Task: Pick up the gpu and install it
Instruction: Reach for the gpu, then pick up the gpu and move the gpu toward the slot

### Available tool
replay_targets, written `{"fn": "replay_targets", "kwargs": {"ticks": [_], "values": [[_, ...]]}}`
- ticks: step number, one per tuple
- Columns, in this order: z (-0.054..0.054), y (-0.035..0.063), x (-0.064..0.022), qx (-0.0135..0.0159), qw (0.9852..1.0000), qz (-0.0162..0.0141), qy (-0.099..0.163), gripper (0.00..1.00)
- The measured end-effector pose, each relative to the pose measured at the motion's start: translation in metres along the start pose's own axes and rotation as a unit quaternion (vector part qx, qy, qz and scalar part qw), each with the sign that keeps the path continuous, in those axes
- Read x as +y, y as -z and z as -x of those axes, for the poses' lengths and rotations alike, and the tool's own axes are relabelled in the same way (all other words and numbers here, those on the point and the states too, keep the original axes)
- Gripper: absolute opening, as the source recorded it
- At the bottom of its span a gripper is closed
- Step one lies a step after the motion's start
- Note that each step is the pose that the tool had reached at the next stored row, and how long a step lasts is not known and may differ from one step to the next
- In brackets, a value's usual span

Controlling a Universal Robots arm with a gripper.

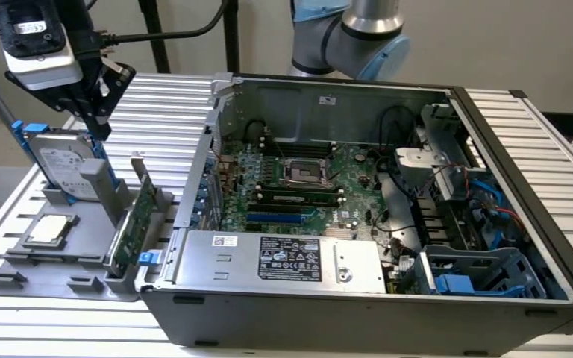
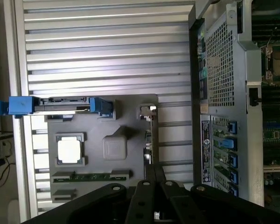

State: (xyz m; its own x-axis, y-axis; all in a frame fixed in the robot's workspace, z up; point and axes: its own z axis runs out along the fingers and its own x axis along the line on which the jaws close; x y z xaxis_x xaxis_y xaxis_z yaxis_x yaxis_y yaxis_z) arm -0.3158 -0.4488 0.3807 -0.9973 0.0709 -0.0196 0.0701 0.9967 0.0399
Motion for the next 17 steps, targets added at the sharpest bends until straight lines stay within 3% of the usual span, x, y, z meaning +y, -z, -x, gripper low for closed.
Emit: {"fn": "replay_targets", "kwargs": {"ticks": [13,15,17], "values": [[-0.0001,0.0000,0.0000,0.0000,1.0000,0.0000,0.000,0.11],[-0.0001,0.0000,0.0000,0.0000,1.0000,0.0000,0.000,0.12],[-0.0001,0.0000,0.0000,0.0000,1.0000,0.0000,0.000,0.24]]}}
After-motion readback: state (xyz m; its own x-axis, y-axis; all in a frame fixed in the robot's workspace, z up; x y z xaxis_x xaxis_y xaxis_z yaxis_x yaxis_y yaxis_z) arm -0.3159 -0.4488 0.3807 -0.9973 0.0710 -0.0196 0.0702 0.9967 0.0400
